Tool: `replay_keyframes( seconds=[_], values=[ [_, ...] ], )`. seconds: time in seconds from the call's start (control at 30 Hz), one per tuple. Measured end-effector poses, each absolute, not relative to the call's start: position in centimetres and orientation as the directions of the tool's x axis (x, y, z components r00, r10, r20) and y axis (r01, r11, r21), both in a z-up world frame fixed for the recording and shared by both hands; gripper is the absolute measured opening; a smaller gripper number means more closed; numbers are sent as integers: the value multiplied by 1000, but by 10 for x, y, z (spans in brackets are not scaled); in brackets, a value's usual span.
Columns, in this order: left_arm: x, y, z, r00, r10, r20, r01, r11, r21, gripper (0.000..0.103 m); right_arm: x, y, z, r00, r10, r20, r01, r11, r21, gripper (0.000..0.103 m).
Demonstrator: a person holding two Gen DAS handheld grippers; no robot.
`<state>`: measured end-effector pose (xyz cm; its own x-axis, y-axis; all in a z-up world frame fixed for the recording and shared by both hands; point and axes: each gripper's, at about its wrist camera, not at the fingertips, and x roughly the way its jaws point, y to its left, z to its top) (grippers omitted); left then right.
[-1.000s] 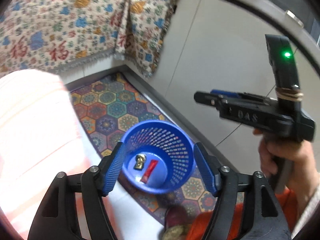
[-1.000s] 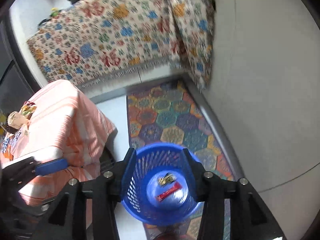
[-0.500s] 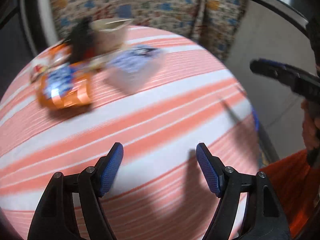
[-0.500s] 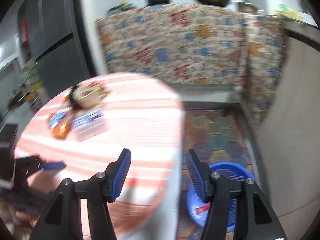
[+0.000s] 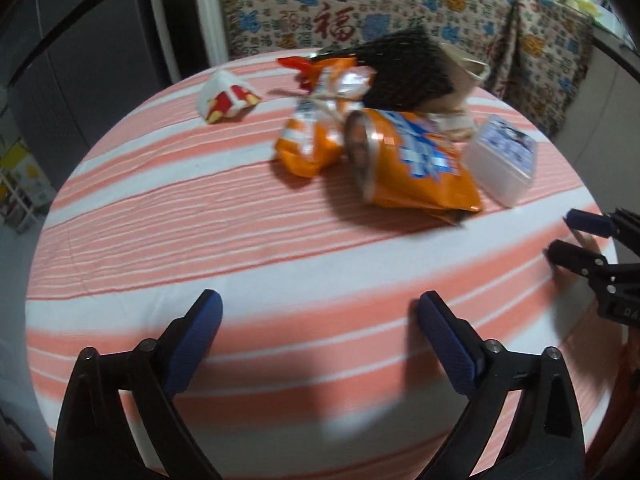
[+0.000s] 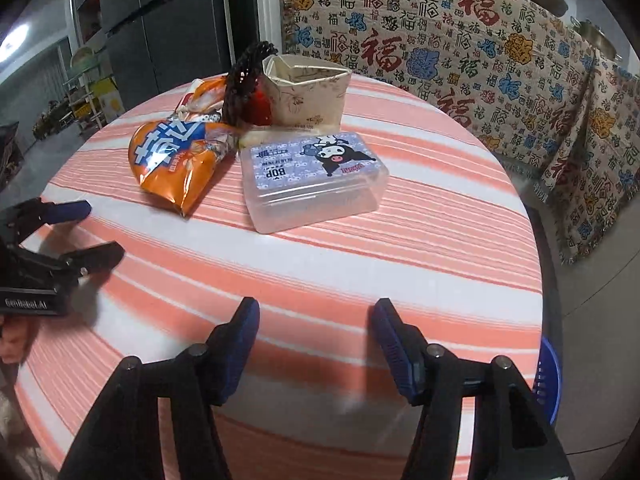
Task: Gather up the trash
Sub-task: 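Swing both tools back toward the table over the remaining trash, then grasp the orange-white snack bag with the left tool while the right tool grasps the clear plastic box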
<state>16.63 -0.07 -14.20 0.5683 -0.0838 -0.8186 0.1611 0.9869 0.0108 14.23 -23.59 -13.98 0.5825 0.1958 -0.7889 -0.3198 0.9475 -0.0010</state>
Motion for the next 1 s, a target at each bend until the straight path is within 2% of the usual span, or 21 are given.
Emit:
replay_keyframes(
  seconds=[0.13, 0.33, 0.63, 0.7, 0.73, 0.8, 0.83, 1.0],
  values=[
    [186, 21, -144, 561, -91, -823, 183, 983, 16, 103, 147, -233, -143, 598, 193, -778, -309, 951, -2, 69],
    [225, 33, -144, 566, -127, -815, 229, 973, 7, 101, 146, -230, -142, 614, 195, -765, -308, 951, -5, 72],
    [263, 12, -143, 563, -192, -804, 327, 945, 3, 91, 148, -229, -143, 619, 199, -760, -312, 950, -5, 72],
    [271, 9, -142, 563, -207, -800, 337, 942, -7, 86, 148, -230, -142, 618, 202, -759, -315, 949, -3, 72],
    [270, 7, -142, 564, -214, -798, 342, 940, -10, 80, 148, -229, -142, 618, 203, -759, -315, 949, -3, 72],
    [272, 4, -140, 569, -231, -789, 360, 933, -14, 62, 148, -229, -142, 618, 203, -759, -315, 949, -3, 72],
    [271, 3, -139, 571, -241, -785, 369, 929, -17, 47, 148, -229, -142, 618, 203, -759, -315, 949, -3, 72],
    [264, 15, -135, 607, -222, -763, 305, 952, -34, 46, 148, -230, -143, 618, 206, -759, -318, 948, -2, 73]
  ],
)
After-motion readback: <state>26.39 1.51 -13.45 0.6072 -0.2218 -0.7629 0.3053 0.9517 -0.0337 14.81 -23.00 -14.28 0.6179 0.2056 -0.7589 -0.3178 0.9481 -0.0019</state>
